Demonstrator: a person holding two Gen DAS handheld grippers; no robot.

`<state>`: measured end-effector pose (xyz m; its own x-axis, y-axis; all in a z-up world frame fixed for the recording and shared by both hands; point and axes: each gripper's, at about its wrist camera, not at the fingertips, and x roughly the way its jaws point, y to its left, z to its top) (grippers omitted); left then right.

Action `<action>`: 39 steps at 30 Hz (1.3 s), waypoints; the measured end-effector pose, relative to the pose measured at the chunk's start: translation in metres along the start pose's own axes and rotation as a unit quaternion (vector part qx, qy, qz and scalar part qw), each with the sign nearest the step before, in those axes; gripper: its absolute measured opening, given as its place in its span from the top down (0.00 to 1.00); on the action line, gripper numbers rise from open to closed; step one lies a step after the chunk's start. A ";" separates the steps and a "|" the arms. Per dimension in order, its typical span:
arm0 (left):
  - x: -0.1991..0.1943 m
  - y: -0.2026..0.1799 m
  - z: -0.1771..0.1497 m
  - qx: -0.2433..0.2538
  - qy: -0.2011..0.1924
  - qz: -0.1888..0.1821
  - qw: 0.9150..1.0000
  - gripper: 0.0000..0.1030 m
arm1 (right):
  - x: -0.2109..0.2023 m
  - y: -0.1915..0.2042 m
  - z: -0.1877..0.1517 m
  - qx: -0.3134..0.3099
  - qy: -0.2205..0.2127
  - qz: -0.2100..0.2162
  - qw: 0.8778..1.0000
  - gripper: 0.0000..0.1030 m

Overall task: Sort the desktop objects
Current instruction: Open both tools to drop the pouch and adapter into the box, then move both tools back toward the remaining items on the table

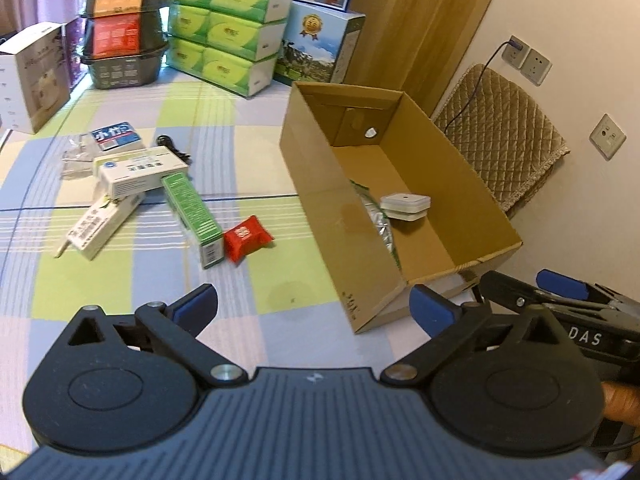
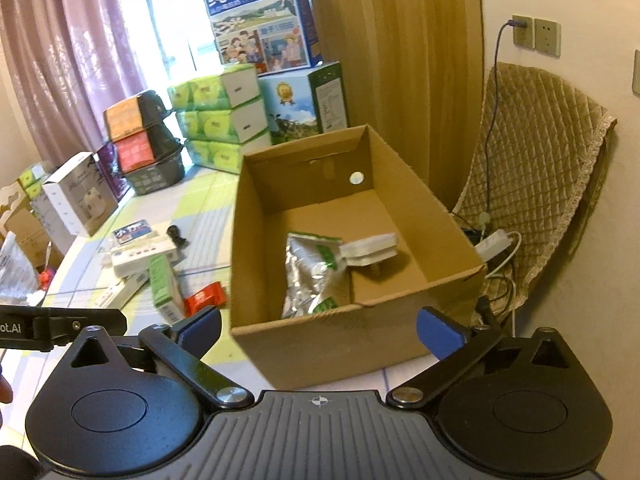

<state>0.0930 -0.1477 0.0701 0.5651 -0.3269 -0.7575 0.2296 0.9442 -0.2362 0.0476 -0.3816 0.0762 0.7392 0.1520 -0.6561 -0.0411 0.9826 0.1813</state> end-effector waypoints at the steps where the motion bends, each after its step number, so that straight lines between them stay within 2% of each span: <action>1: -0.002 0.002 -0.002 0.000 -0.002 0.002 1.000 0.02 | -0.001 0.003 -0.001 -0.002 0.001 0.002 1.000 0.02; 18: -0.028 0.038 -0.025 0.029 -0.032 0.062 0.997 0.02 | -0.009 0.041 -0.015 -0.034 0.009 0.022 0.999 0.02; 22: -0.033 0.059 -0.031 0.006 -0.027 0.058 0.998 0.02 | -0.011 0.047 -0.017 -0.037 0.008 0.038 0.999 0.02; 39: -0.040 0.139 -0.037 -0.041 -0.023 0.102 0.994 0.02 | 0.016 0.108 -0.044 -0.100 0.030 0.087 0.991 0.02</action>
<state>0.0732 -0.0015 0.0447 0.6297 -0.1287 -0.7661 0.0421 0.9904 -0.1317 0.0256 -0.2687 0.0533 0.6685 0.3214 -0.6707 -0.3016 0.9415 0.1506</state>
